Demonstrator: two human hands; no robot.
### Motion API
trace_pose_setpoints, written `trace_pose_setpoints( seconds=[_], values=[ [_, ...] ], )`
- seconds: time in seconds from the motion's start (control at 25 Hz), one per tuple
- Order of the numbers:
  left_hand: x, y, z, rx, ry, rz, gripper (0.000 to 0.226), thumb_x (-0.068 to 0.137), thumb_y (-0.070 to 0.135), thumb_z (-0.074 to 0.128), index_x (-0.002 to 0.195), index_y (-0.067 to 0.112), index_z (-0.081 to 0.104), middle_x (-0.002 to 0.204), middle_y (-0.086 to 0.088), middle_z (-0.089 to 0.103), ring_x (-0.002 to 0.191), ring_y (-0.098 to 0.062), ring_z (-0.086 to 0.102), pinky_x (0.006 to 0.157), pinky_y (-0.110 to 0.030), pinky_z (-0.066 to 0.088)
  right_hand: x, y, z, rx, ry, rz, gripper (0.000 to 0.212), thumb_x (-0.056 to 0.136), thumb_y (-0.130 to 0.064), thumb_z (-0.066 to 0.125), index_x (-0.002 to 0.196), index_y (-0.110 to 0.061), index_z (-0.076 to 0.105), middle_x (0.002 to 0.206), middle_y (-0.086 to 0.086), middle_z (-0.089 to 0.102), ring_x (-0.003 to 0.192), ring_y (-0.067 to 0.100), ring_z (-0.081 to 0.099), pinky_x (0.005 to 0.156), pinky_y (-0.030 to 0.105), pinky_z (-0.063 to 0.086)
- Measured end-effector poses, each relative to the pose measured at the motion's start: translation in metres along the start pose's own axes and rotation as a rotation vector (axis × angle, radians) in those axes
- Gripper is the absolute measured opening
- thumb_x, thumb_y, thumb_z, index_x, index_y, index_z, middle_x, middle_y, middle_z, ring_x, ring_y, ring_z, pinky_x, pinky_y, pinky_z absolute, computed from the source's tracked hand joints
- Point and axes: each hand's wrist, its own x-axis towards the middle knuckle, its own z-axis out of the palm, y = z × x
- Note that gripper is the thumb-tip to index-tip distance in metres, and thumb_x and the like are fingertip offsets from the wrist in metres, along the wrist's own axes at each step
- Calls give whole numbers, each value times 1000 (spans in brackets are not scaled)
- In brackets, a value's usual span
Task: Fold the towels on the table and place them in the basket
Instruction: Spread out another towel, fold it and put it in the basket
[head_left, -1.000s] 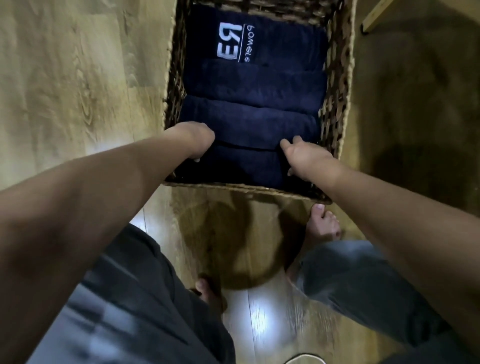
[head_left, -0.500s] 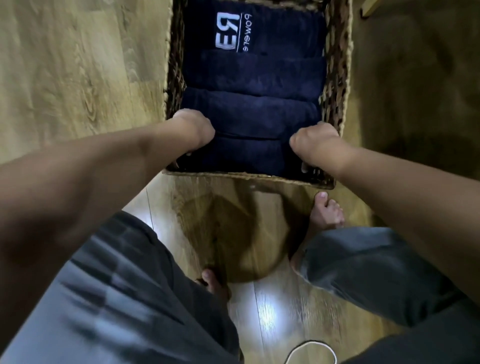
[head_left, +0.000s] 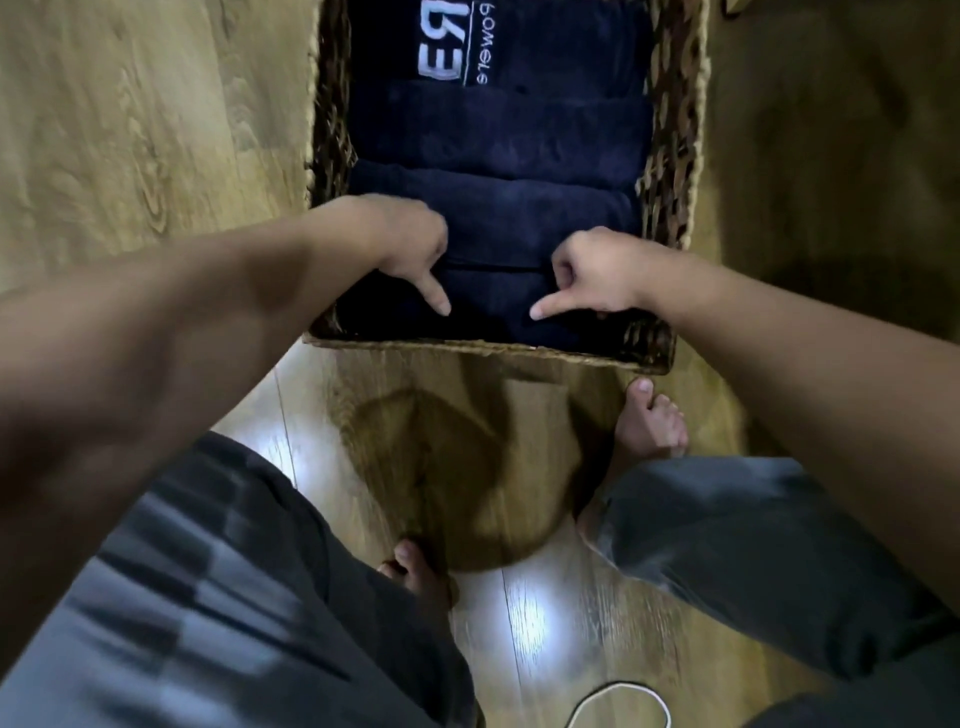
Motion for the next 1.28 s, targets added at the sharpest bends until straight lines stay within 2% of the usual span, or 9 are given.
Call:
trace_pose_setpoints(
  seconds=[0.08,0.24,0.36,0.44,0.52,0.72,0.88,1.04,1.28],
  values=[
    [3,3,12,-37,-33,-8,58,70,68,77,80,20,47,75,8,44,84,-22,48,69,-34,35,2,-2,7,180,-113,96,49,80,-49,82,83,-2,67,63,8,73,61,28,74,61,35,59],
    [10,-7,32,-152,23,-4,57,74,65,76,92,24,40,82,5,44,85,-23,48,73,-36,38,15,-4,18,37,-127,171,45,82,-45,82,85,-3,67,60,8,72,50,25,71,70,46,64],
    [15,-10,38,-186,24,-5,55,77,61,76,96,24,39,85,4,43,86,-23,48,74,-37,39,12,-6,21,-145,-20,122,51,81,-57,77,86,-8,59,80,5,73,77,30,73,76,40,59],
    [13,-11,34,-215,-2,-7,55,77,54,80,101,23,40,88,2,46,87,-24,49,74,-38,40,7,-6,22,-289,57,78,56,82,-59,75,104,-11,56,107,11,68,102,35,66,74,39,51],
    [7,-16,26,-157,0,-3,55,76,49,82,108,22,46,98,0,53,95,-27,53,77,-38,41,5,-6,19,-338,73,59,66,81,-57,77,120,-10,50,120,14,63,111,38,62,77,44,51],
    [-2,-13,11,-82,18,-116,63,81,73,61,94,11,65,92,-6,60,93,-31,59,76,-37,44,6,-4,6,-172,66,189,61,75,-63,79,100,-11,58,118,20,64,108,39,63,89,43,54],
    [2,6,25,-36,51,-257,68,75,63,77,112,7,63,110,-16,65,102,-38,65,80,-44,53,11,-10,14,-124,49,285,70,74,-50,86,121,-5,61,125,19,63,113,39,63,90,42,53],
    [5,7,30,-229,72,-379,68,76,54,82,116,3,63,116,-19,66,106,-39,65,87,-45,56,17,-13,26,-13,99,368,64,83,-42,82,128,-3,58,132,20,58,121,39,57,96,44,50],
    [-5,9,35,-249,134,-420,68,81,68,69,117,12,58,121,-15,64,109,-37,62,91,-47,53,10,-8,26,55,174,394,68,82,-53,79,127,-5,59,133,22,56,121,42,56,98,42,47]
  ],
)
